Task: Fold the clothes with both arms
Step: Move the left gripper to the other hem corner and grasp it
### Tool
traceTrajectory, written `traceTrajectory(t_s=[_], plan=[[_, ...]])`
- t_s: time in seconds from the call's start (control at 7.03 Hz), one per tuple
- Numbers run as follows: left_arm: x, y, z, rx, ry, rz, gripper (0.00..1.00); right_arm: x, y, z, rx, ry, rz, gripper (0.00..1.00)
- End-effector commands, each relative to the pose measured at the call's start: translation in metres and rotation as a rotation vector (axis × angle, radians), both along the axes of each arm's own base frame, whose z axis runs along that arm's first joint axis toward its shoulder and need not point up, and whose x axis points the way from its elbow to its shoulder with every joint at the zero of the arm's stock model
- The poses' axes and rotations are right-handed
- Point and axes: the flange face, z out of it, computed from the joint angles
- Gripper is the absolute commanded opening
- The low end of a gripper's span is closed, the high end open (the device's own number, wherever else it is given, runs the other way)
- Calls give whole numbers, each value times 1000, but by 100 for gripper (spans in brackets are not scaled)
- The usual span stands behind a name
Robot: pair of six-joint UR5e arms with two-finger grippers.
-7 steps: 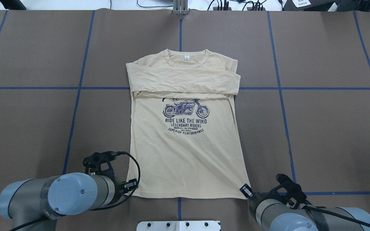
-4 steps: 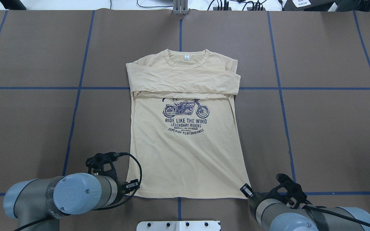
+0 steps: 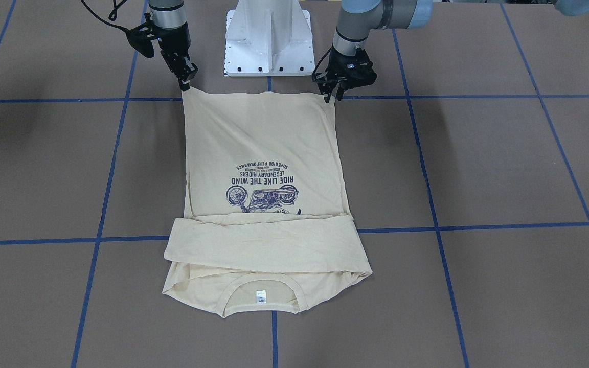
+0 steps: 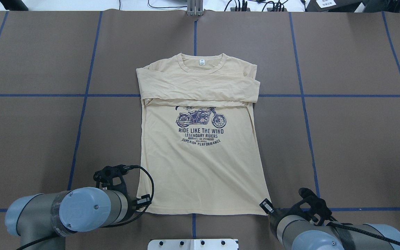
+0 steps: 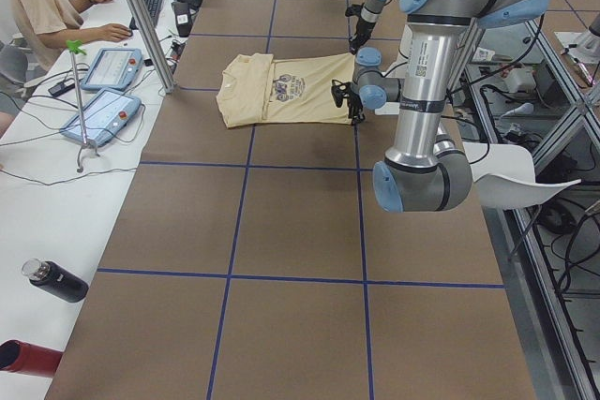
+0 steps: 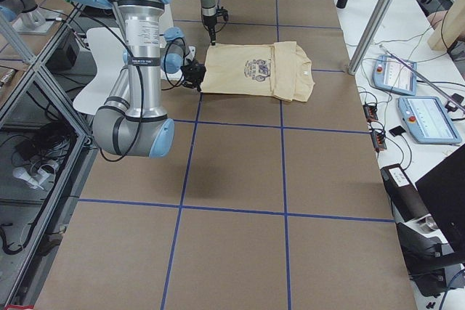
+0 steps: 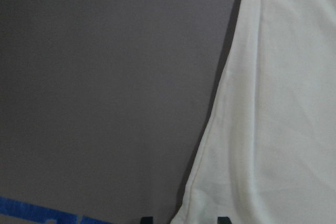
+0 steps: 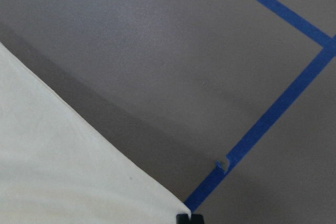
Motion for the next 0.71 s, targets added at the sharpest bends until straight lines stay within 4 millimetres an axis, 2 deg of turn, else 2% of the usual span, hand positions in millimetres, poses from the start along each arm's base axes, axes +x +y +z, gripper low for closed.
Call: traceTrajectory(t_s=[0.0, 0.14, 0.57], plan=[[3, 3, 1, -2, -3, 7, 19, 0, 0, 0, 0, -1, 0, 0], [4, 5, 2, -3, -5, 10, 0, 0, 0, 0, 0, 0, 0, 0], [-1, 7, -8, -18, 14, 43, 0, 0, 0, -2, -3, -6, -2, 0]])
